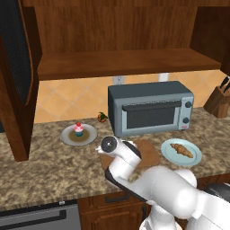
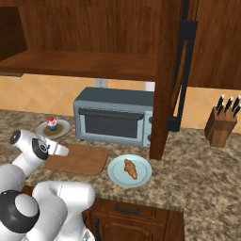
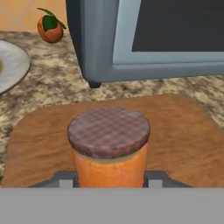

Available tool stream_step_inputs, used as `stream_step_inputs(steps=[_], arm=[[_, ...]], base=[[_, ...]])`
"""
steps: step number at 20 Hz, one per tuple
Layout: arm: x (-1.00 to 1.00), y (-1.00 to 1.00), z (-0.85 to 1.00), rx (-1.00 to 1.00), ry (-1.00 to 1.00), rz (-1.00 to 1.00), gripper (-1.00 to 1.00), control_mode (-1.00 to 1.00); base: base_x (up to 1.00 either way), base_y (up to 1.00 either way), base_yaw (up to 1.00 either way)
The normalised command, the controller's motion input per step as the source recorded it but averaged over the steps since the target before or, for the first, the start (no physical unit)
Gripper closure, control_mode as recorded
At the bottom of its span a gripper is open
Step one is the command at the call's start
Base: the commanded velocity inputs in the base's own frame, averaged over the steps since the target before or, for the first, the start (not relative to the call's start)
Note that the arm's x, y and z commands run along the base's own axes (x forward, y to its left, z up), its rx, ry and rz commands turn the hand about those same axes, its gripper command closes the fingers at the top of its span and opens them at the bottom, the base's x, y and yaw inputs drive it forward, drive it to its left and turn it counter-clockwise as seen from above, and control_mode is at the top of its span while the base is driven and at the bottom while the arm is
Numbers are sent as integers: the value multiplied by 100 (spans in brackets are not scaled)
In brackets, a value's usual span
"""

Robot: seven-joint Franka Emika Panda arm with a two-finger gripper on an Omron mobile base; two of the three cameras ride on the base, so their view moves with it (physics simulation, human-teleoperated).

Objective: From the different types of pastries on the counter, select a croissant and place it on the cutting board. Then retrieve a jar of jam from the cabinet and place it alongside the croissant on the cutting board.

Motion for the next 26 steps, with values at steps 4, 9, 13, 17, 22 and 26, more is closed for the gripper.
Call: stream_step_inputs(steps=[4, 9, 13, 17, 22, 26], arm=[[0, 12, -6, 0, 17, 0, 100, -100], [0, 16, -17, 0, 2, 0, 100, -100], [0, 14, -26, 0, 0, 0, 100, -100], [4, 9, -21, 0, 0, 0, 100, -100], [5, 1, -15, 0, -1, 0, 100, -100], [0, 0, -12, 0, 0, 0, -100, -100]], base=[[0, 0, 0], [0, 0, 0], [0, 0, 0], [0, 0, 0], [0, 0, 0], [0, 0, 0]])
